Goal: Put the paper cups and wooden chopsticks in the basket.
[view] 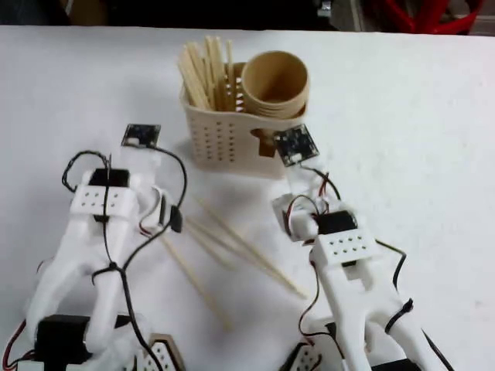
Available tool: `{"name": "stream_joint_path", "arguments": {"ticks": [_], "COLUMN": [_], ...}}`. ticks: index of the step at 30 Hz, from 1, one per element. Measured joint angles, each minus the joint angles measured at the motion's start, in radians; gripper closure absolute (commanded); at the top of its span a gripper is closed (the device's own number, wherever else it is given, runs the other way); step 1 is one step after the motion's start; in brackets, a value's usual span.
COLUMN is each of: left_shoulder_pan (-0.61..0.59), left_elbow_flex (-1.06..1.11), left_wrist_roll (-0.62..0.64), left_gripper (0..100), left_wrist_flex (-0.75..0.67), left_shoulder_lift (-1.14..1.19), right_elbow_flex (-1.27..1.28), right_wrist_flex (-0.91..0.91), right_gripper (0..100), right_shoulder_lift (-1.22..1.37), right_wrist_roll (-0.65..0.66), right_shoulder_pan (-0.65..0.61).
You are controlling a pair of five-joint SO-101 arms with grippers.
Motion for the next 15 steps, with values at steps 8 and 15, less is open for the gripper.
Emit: {"name": "stream_joint_path", "arguments": {"ticks": [8,15], "left_shoulder_pan": [0.000,0.000], "left_elbow_flex": [0.000,-0.160], "left_wrist_roll": [0.018,0.023], "left_gripper": [70,70], "left_wrist_flex": [-0.003,0.100], "left_shoulder_lift": [0.000,0.193], "right_elbow_flex": [0.000,0.000], "right_wrist_flex": [0.000,0.000], "right_gripper": [97.8,97.8], "right_shoulder_lift": [0.000,0.000], "right_wrist_roll": [0.000,0.000], "right_shoulder_pan": [0.000,0.000]}}
